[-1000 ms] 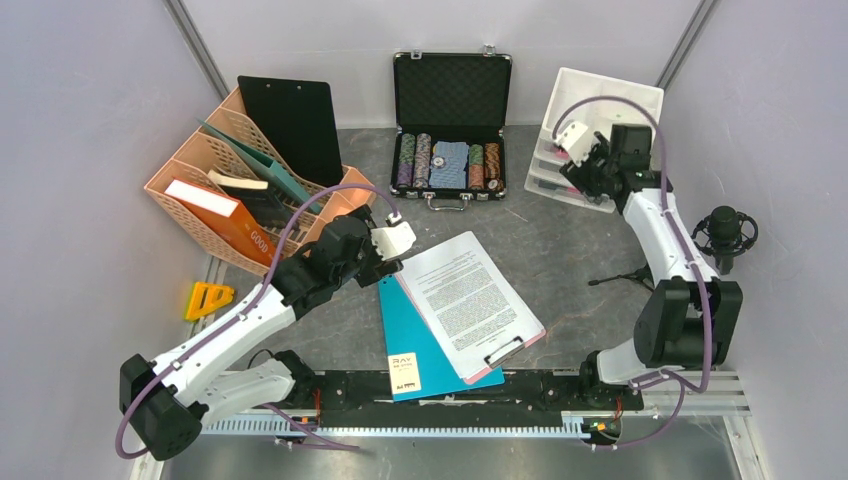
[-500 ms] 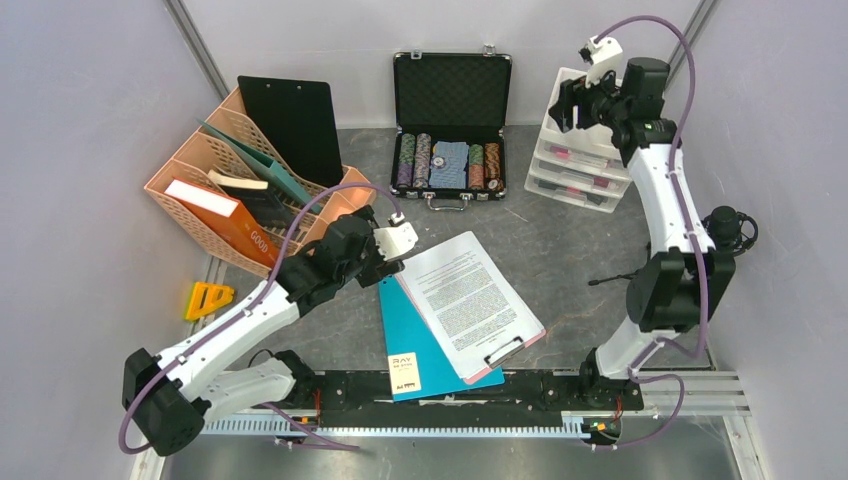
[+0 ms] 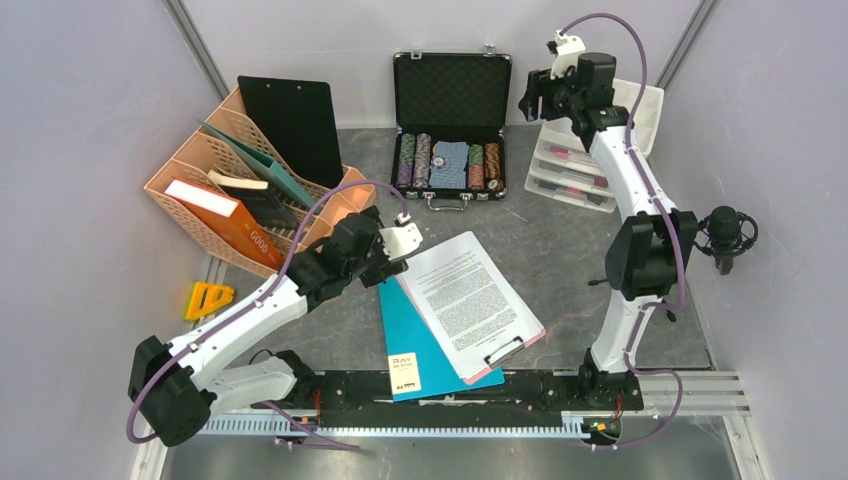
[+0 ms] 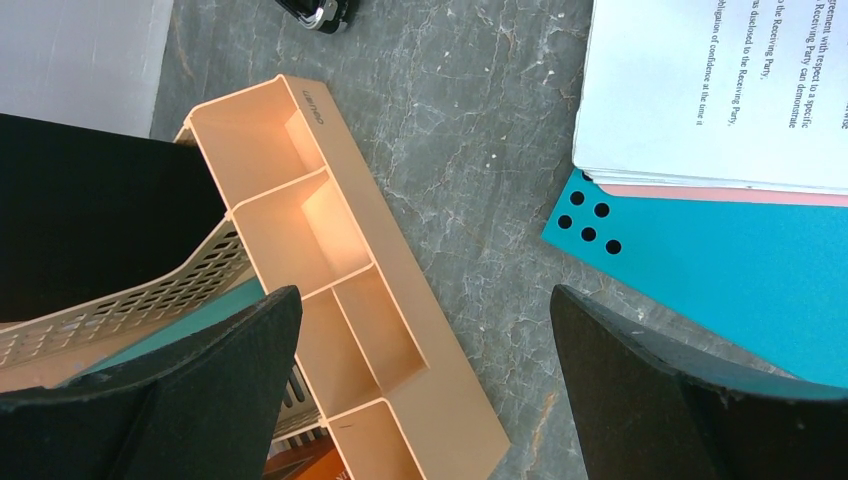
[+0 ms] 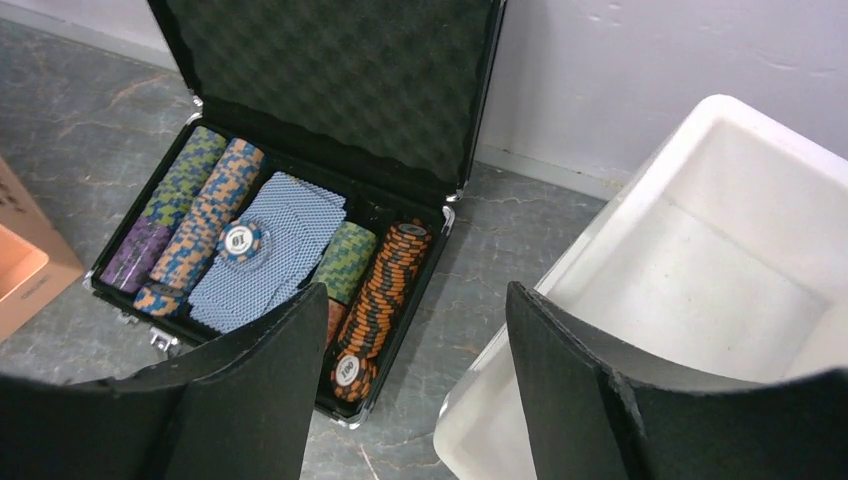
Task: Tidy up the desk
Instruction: Move the storage box to the center of the board, then pick up the folder from the center of the board.
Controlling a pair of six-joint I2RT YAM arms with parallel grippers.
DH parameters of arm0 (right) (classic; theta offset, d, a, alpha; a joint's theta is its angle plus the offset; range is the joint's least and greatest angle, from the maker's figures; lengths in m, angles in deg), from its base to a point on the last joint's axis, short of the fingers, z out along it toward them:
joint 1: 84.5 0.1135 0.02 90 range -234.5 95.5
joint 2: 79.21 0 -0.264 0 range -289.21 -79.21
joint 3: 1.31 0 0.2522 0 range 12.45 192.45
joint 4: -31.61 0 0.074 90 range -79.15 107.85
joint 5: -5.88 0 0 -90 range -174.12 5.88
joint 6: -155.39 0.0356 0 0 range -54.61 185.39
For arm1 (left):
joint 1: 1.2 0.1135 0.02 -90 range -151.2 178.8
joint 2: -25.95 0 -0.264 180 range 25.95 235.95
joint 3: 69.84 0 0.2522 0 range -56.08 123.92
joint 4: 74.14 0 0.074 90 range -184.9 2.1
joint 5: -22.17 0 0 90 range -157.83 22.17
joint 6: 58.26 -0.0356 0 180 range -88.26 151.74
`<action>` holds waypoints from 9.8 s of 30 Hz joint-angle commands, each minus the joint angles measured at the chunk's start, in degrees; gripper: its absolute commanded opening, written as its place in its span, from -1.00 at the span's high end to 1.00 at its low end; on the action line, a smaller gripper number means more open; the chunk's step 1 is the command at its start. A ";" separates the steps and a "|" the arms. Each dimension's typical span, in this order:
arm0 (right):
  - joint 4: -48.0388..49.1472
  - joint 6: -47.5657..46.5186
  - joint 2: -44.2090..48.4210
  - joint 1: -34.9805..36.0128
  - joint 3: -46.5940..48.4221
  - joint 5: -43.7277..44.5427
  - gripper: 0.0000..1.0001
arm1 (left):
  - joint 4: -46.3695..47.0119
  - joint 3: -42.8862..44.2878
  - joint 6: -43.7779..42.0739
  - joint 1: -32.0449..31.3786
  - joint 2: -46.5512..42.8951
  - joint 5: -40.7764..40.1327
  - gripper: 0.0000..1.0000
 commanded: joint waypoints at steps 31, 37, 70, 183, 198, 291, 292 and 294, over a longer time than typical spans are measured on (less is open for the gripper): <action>8.57 -1.11 2.62 0.87 -4.91 12.39 -0.44 | 5.93 -0.35 -1.93 0.33 0.53 0.70 -1.00; 7.44 -2.01 -1.58 1.14 -2.33 15.01 -0.40 | 5.85 -0.53 -1.80 0.36 0.36 0.61 -1.00; 8.23 -1.16 10.61 6.98 -19.59 10.54 0.15 | 3.17 -0.35 -0.34 0.36 -3.80 0.51 -1.00; -6.57 -53.77 45.32 38.07 -84.60 2.33 -0.61 | -5.88 39.23 27.20 14.34 61.37 58.07 -1.00; 0.87 -50.80 41.80 37.93 -88.54 12.56 -0.48 | -16.91 43.78 21.19 16.01 66.77 67.43 -0.82; 7.62 -53.08 38.82 27.16 -88.56 19.92 -0.64 | -44.99 48.88 12.73 21.88 55.50 75.67 0.95; 6.50 -52.73 40.26 26.11 -87.76 18.97 -0.70 | -45.55 49.15 12.49 22.18 54.72 75.36 0.96; 3.42 -51.91 43.08 23.43 -85.27 16.72 -0.78 | -46.82 49.77 11.69 22.49 53.25 75.23 0.96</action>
